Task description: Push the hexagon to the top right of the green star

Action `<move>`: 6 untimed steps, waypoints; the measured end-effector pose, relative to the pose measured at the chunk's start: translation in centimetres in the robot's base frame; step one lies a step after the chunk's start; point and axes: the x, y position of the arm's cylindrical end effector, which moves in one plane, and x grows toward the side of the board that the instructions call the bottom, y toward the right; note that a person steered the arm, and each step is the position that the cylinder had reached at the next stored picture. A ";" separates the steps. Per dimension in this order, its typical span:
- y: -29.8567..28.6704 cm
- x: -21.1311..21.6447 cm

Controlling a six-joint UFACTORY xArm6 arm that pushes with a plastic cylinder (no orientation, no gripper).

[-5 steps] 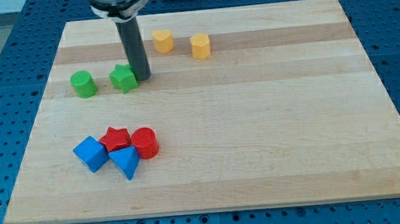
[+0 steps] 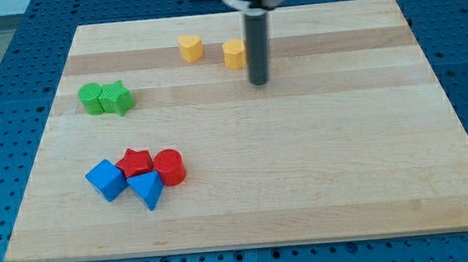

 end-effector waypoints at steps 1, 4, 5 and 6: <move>3.0 -2.5; 1.4 -6.5; -0.8 -6.5; -3.5 -6.5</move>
